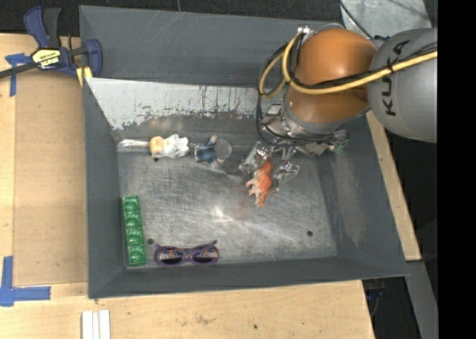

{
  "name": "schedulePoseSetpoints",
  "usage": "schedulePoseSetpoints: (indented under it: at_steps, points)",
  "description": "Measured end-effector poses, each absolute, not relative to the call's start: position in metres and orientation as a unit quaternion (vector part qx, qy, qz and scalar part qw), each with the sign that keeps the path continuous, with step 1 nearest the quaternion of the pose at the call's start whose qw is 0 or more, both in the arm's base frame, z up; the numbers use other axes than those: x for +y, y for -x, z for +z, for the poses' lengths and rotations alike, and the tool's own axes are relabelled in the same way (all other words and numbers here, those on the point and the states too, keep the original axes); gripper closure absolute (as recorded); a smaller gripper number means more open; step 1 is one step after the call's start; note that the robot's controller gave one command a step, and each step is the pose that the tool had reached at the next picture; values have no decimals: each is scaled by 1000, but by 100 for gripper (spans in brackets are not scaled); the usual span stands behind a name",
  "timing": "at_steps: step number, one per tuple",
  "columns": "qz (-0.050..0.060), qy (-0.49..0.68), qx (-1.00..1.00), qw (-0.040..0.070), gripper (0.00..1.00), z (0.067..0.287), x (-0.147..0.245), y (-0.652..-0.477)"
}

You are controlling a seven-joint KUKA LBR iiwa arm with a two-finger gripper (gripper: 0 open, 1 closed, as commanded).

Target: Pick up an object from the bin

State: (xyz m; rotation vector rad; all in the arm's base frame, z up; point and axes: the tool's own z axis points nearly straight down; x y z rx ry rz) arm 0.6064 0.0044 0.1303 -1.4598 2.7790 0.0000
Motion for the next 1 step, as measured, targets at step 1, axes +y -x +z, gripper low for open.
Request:
schedulePoseSetpoints:
  at_steps: [1]
  points:
    - [-1, 464, 886, 3, 100, 141, 4, -607]
